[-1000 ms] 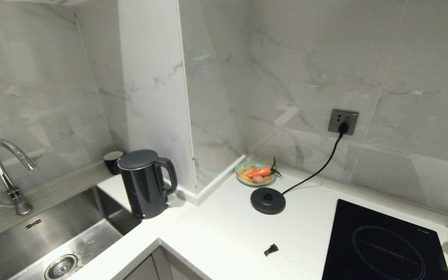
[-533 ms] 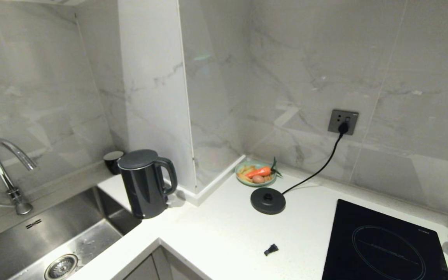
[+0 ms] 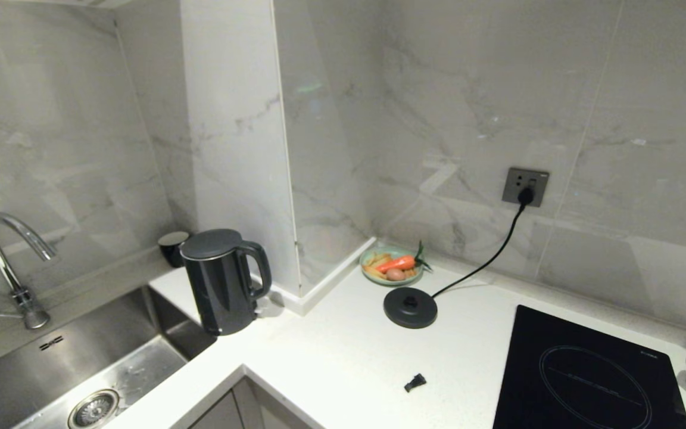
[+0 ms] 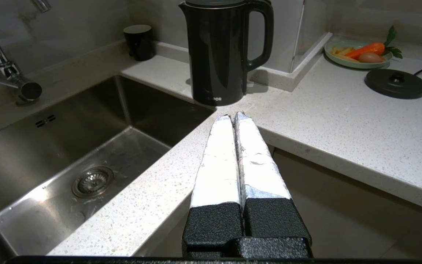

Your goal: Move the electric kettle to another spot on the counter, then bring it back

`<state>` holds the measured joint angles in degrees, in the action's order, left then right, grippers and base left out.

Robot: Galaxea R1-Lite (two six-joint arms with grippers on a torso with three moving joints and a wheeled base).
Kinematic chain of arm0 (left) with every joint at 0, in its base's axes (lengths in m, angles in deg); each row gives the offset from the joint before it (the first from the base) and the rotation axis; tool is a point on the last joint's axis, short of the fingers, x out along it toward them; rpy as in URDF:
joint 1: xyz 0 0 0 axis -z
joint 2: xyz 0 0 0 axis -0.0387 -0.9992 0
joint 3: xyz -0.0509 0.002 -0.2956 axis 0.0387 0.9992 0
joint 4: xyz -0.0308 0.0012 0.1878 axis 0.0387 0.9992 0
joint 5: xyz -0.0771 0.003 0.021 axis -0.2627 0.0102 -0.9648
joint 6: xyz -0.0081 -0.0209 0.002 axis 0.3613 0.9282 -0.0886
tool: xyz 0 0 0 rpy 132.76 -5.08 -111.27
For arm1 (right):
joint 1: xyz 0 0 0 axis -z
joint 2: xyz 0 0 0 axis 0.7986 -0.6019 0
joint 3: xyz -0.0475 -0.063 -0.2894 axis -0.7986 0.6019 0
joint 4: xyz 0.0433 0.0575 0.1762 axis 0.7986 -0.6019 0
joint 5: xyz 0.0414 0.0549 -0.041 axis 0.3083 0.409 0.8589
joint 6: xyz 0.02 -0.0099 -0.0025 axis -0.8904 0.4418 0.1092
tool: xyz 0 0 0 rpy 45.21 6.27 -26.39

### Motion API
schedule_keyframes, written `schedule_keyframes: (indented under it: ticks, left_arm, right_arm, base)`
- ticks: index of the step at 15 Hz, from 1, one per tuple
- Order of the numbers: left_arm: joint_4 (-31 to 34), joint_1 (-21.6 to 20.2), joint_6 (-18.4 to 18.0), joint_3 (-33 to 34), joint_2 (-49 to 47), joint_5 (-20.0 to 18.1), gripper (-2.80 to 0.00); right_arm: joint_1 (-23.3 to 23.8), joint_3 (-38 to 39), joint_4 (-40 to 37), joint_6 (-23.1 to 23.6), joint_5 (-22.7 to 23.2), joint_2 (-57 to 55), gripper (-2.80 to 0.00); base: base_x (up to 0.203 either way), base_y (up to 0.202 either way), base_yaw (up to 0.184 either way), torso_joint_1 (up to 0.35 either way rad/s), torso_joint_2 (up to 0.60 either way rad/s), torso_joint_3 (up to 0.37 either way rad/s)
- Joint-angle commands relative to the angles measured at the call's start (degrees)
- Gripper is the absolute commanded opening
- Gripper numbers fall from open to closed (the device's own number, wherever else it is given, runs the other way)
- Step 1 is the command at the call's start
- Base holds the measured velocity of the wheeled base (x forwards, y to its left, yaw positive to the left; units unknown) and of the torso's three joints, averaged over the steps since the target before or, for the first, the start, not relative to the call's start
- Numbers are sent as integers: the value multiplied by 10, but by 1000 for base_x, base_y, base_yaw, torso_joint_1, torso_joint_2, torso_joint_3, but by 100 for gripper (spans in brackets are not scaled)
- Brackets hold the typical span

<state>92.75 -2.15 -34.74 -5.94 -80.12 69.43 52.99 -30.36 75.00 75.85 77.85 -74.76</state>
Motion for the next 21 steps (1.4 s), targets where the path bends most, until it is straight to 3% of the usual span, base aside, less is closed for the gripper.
schedule_keyframes:
  ticks: [1, 14, 21]
  left_arm:
    - [0, 0, 0, 0, -2, 0, -280]
    - [0, 0, 0, 0, -2, 0, -280]
    - [0, 0, 0, 0, -2, 0, -280]
  right_arm:
    - [0, 0, 0, 0, 0, -1, -280]
    - [0, 0, 0, 1, 0, 0, -280]
    - [0, 0, 0, 1, 0, 0, -280]
  base:
    - [0, 0, 0, 0, 0, 0]
    - [0, 0, 0, 0, 0, 0]
    - [0, -9, 166, 4, 1, 3]
